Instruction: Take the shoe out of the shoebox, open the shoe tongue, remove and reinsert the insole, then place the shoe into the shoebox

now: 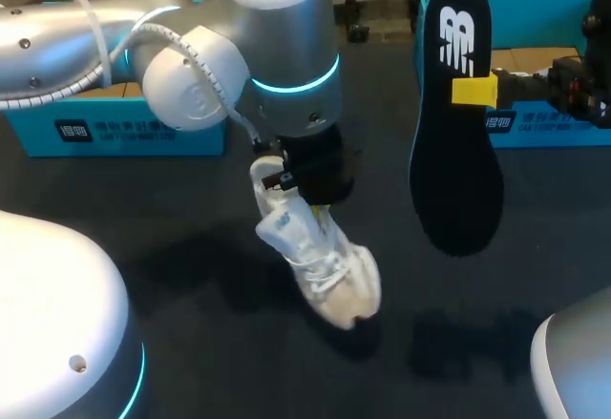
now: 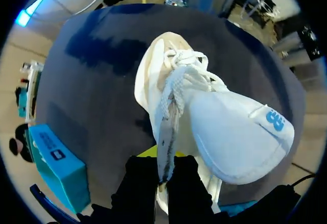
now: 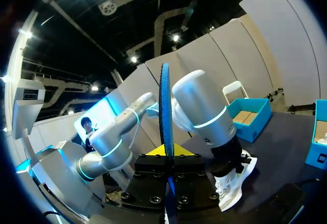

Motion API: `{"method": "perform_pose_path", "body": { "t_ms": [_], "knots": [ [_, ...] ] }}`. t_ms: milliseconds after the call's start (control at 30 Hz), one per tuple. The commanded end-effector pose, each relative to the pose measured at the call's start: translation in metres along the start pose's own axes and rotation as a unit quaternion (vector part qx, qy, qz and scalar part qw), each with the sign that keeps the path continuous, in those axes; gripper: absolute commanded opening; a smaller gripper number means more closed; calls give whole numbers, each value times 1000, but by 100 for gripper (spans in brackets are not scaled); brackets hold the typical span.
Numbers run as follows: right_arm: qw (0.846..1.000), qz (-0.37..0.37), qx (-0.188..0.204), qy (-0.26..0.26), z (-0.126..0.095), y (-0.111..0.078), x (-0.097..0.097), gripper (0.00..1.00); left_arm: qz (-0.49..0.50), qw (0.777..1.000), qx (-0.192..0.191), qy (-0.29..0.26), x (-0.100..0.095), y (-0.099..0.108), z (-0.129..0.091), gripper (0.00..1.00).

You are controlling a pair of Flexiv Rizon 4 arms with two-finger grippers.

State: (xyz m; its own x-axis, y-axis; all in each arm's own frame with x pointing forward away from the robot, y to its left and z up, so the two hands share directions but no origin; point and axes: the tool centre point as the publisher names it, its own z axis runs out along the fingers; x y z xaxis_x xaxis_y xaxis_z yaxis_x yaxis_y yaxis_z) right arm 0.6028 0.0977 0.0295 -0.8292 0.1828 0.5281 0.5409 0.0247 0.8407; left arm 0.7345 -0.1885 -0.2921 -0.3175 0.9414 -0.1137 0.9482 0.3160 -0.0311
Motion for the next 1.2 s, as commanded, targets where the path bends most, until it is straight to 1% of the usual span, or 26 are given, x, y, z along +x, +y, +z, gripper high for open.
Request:
{"method": "perform_pose_path", "body": {
  "t_ms": [33, 333, 433, 533, 700, 833, 1000, 1200],
  "knots": [
    [1000, 1, 2, 1, 3, 3, -2, 0, 109, 994, -17, -3, 3, -4, -3, 0],
    [1000, 1, 2, 1, 3, 3, -2, 0, 109, 994, -17, -3, 3, -4, -3, 0],
    [1000, 1, 2, 1, 3, 3, -2, 0, 143, 990, -4, -2, 1, -13, 1, 0],
    [1000, 1, 2, 1, 3, 3, -2, 0, 187, 982, 10, -20, 2, -22, 1, 0],
    [1000, 1, 2, 1, 3, 3, -2, 0, 214, 977, 0, -10, -2, -35, 12, 0],
    [1000, 1, 2, 1, 3, 3, -2, 0, 223, 975, 4, -8, -5, -41, 16, 0],
    [1000, 1, 2, 1, 3, 3, -2, 0, 215, 976, 22, -6, -11, -39, 23, 0],
    [1000, 1, 2, 1, 3, 3, -2, 0, 219, 975, 26, -3, -17, -42, 27, 0]
  ]
}}
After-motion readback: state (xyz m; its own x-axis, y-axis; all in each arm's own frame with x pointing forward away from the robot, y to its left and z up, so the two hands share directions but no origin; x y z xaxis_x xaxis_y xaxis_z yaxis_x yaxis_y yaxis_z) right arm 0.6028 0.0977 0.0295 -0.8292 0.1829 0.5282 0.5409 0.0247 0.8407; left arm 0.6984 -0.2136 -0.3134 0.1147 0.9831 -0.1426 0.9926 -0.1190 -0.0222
